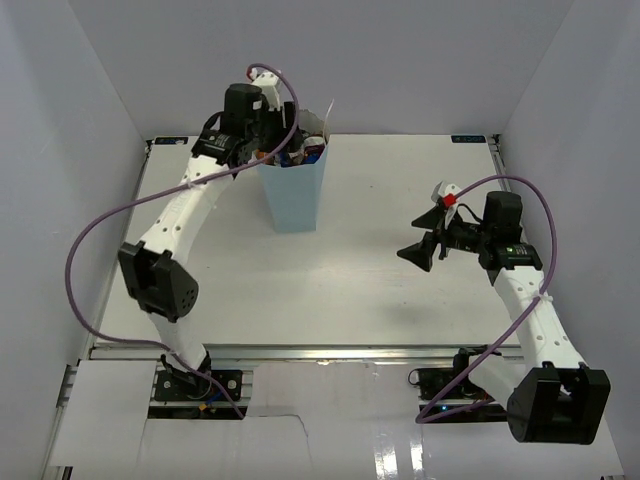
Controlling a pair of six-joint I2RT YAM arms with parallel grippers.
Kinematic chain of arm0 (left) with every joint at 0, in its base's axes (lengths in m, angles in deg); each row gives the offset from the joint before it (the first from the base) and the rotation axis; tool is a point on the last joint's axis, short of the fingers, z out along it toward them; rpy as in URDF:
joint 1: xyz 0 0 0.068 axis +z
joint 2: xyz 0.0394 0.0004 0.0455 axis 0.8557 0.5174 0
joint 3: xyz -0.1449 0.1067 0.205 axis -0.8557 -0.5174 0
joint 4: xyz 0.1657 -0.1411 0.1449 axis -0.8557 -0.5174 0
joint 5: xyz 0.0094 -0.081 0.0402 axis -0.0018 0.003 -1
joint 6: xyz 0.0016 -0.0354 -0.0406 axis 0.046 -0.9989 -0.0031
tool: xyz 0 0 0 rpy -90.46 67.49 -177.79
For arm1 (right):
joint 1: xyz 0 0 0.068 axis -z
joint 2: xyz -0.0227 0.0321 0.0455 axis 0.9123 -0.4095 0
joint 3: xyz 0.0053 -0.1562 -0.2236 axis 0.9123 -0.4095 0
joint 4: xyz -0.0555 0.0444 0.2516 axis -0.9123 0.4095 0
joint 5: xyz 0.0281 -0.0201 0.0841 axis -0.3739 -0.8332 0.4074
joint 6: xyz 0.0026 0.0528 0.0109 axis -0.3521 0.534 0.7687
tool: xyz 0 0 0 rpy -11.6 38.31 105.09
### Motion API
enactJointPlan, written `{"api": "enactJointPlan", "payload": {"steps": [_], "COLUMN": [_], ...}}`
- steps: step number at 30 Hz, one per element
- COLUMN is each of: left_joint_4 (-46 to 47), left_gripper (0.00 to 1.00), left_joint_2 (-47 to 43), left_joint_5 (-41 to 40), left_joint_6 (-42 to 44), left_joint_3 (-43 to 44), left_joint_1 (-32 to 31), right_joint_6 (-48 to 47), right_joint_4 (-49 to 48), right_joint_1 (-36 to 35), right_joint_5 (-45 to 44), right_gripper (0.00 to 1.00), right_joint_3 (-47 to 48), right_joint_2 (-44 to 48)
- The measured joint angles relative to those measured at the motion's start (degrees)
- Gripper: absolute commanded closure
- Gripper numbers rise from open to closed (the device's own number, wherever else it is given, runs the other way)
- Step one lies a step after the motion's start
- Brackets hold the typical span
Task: Place the snacks into the paper bag
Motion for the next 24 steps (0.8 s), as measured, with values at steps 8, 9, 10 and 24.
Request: {"api": "enactJointPlan", "payload": {"steps": [8, 9, 10, 24], "left_joint_4": [19.69, 22.51, 23.63, 24.28], "left_gripper": [0.02, 0.02, 0.02, 0.02], "left_joint_2": [-43.80, -49.33, -55.19, -82.62], "left_joint_5": [4.94, 5.92, 6.36, 7.72], "left_joint_6": [5.11, 5.70, 5.99, 5.11], "left_joint_3": [-42.69, -48.41, -54.55, -83.01], "left_joint_1": [0.37, 0.37, 0.37, 0.37], "right_joint_6": [1.64, 2.62, 3.76, 17.49], "right_joint_4": [-0.07, -0.28, -0.72, -3.85], "right_joint_1": [3.78, 3.85, 4.00, 4.11], "right_joint_5": [-6.29, -8.39, -10.93, -41.57], "right_gripper": [0.10, 0.10, 0.10, 0.10], "right_joint_3": [-0.28, -0.46, -0.74, -7.02], "right_joint_2": [3.43, 4.33, 5.31, 10.16]}}
